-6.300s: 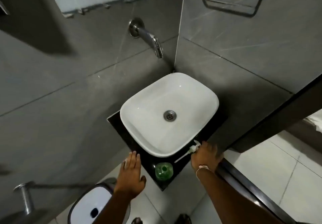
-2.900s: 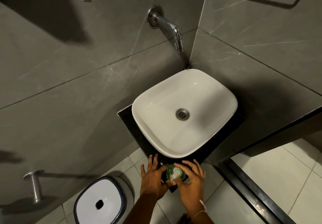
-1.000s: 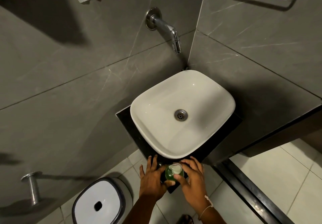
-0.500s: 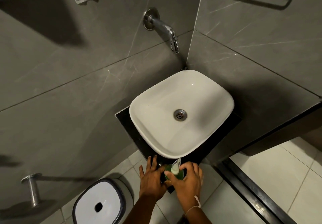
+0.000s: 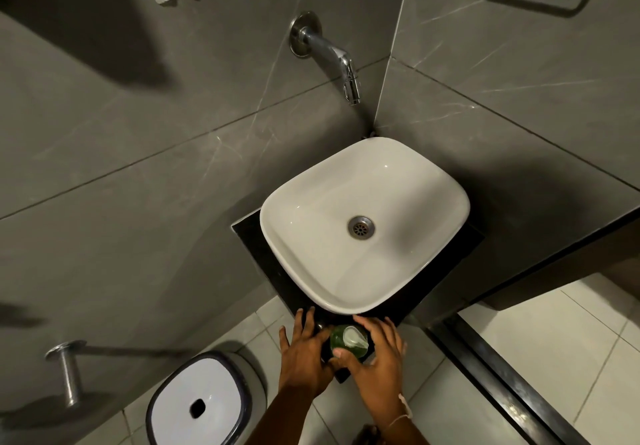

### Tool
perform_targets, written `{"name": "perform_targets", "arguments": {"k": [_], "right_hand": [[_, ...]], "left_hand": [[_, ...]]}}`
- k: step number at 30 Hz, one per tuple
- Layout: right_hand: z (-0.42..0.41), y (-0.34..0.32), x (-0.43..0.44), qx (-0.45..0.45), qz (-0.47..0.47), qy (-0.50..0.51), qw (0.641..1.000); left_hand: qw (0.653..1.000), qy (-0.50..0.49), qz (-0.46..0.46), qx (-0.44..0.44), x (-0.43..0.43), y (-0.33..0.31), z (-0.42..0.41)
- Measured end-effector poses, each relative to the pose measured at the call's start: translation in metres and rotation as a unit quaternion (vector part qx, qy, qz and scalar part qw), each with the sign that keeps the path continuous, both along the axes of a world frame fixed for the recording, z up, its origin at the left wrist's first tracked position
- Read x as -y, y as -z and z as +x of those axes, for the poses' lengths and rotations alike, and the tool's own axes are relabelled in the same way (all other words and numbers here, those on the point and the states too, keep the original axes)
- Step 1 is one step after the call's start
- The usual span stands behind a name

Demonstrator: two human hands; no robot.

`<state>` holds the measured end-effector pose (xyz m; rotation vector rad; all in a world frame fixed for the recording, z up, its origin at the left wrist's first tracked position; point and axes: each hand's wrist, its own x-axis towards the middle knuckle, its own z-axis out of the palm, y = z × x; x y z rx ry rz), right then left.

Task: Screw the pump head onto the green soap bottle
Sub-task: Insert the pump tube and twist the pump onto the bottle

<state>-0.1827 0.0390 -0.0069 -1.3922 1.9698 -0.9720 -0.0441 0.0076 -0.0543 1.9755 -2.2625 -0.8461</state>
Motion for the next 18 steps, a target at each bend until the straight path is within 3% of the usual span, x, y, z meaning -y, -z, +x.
{"name": "perform_targets", "arguments": {"k": [7,12,18], "right_hand": [[0.010,-0.004,0.006,0.035,0.020,0.056,0.998],[0.004,-0.004,0.002,0.012,-0.002,0.001,1.000],[0.015,-0.013,0.009,0.022,0.031,0.072,0.997]], "left_hand": [[1.000,0.004,0.007,0.002,0.002,-0.002,0.000],[1.000,0.004,0.004,0.000,0.002,-0.001,0.000],[1.000,-0.002,-0.005,-0.002,0.001,0.002,0.000]]}}
